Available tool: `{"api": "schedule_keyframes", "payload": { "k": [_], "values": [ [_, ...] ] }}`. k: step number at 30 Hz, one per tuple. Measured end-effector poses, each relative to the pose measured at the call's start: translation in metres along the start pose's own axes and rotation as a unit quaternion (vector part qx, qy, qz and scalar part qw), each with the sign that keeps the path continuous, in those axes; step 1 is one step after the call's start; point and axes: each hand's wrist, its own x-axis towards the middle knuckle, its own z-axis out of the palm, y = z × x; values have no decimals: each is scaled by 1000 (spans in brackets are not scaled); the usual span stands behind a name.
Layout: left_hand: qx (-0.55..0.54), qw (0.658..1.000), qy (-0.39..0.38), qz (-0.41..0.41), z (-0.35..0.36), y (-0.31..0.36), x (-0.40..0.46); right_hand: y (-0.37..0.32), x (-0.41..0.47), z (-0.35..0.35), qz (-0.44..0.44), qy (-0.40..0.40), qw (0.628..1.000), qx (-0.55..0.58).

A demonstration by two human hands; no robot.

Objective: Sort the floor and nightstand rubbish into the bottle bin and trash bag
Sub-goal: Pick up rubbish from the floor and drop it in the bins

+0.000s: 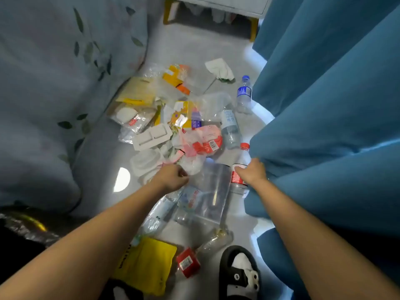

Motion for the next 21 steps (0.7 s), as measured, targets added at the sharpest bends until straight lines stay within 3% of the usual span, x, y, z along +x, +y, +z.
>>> {"api": "schedule_keyframes", "payload": {
  "k": [3,7,11,14,17,21],
  "values": [
    [-22,1000,13,9,5,-1,8,8,15,16,35,29,998,51],
    [-53,998,9,17,7,-3,7,23,30,36,80,8,994,79],
    [-99,995,8,25,-1,-6,0,29,34,38,73,26,992,97],
    [-234,972,17,2,-10,0,-13,17,22,23,24,103,986,128],
    [-337,941,18,3,-18,15,-33,-6,-5,1,-92,161,968,172],
    [-438,898,35,17,-31,39,-58,-44,-60,-25,-216,118,949,199]
  ]
}}
